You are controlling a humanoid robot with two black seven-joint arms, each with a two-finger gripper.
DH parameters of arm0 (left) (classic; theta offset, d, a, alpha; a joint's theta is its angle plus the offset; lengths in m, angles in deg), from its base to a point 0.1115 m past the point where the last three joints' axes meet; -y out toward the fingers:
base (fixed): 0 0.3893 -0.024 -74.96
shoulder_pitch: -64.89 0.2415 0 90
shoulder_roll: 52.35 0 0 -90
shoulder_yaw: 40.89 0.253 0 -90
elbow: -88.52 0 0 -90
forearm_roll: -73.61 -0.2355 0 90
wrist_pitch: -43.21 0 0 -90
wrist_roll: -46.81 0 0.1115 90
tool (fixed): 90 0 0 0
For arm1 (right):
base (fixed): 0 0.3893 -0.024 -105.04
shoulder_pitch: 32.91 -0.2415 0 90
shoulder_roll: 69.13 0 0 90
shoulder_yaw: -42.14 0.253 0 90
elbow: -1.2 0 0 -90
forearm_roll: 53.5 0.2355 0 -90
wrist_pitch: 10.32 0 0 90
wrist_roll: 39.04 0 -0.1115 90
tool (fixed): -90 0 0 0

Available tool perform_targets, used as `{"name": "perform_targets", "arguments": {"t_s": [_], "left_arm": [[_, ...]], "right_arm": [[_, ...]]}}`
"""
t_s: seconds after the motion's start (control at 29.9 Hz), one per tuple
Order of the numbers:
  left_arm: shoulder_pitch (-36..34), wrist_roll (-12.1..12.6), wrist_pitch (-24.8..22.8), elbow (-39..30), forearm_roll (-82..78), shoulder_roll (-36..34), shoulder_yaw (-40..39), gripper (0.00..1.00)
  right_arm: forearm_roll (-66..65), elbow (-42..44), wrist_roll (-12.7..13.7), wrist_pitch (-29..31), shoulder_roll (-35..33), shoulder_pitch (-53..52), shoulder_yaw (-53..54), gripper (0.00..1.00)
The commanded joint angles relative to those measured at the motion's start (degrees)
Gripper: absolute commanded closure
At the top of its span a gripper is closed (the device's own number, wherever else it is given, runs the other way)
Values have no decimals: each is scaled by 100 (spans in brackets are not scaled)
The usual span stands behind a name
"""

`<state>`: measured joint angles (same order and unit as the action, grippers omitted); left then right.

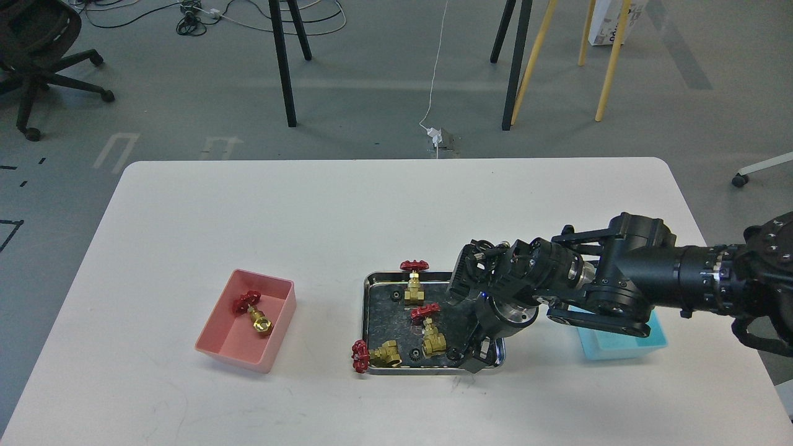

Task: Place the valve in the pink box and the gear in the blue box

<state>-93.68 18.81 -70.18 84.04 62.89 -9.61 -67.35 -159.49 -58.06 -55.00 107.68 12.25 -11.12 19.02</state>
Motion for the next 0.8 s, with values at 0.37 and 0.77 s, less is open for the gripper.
{"name": "perform_targets", "arguments": {"t_s": [0.37, 0.77], "left_arm": [[1, 0, 1, 0, 0, 7, 0, 0], [-8, 0, 1, 0, 0, -2, 0, 0]], "right_arm": [[0, -60, 49, 0, -105, -8, -8, 43], [0, -68, 163, 0, -87, -26, 0, 63]]}}
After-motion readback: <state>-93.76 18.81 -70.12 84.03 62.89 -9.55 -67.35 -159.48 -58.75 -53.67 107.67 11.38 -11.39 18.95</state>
